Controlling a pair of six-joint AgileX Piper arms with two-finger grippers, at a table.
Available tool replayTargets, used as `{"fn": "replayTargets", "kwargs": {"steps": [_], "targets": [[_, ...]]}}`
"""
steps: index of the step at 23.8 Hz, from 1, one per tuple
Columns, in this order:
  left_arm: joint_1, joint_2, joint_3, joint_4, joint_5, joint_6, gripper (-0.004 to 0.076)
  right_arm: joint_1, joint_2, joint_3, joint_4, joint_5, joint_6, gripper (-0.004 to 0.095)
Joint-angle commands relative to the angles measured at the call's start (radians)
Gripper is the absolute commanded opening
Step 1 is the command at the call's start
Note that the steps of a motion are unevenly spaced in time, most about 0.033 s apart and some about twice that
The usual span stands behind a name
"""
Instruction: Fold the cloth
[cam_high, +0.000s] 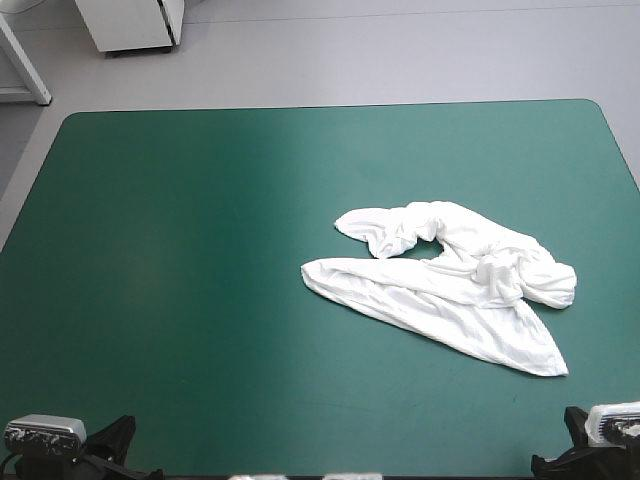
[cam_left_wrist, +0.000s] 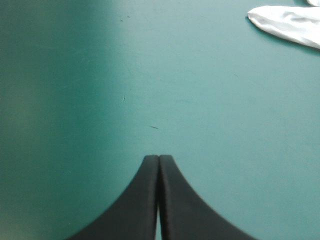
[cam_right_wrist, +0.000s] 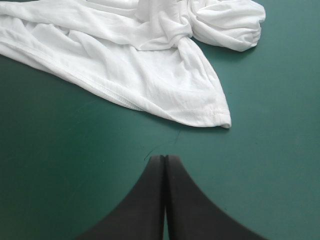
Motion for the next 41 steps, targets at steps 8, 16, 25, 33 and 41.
{"fn": "replayTargets", "kwargs": {"steps": [8,16,25,33,41], "targets": [[0.002,0.261,-0.223,-0.011,-0.041,0.152,0.0008,0.000,0.101,-0.181,-0.166,-0.009,0.043,-0.0009],[0.002,0.712,-0.537,-0.232,-0.079,0.250,0.0534,0.000,0.438,-0.468,-0.240,0.078,0.150,0.0439],[-0.149,1.192,-0.910,-0.228,-0.051,0.253,0.0463,0.000,0.690,-0.575,-0.280,0.078,0.201,0.0536],[-0.580,1.537,-1.035,0.174,-0.099,0.098,0.0463,0.000,0.709,-0.575,-0.307,0.078,0.209,0.0536],[-0.625,1.857,-1.234,0.170,0.001,0.123,0.0463,0.000,0.712,-0.575,-0.307,0.078,0.209,0.0533]]}}
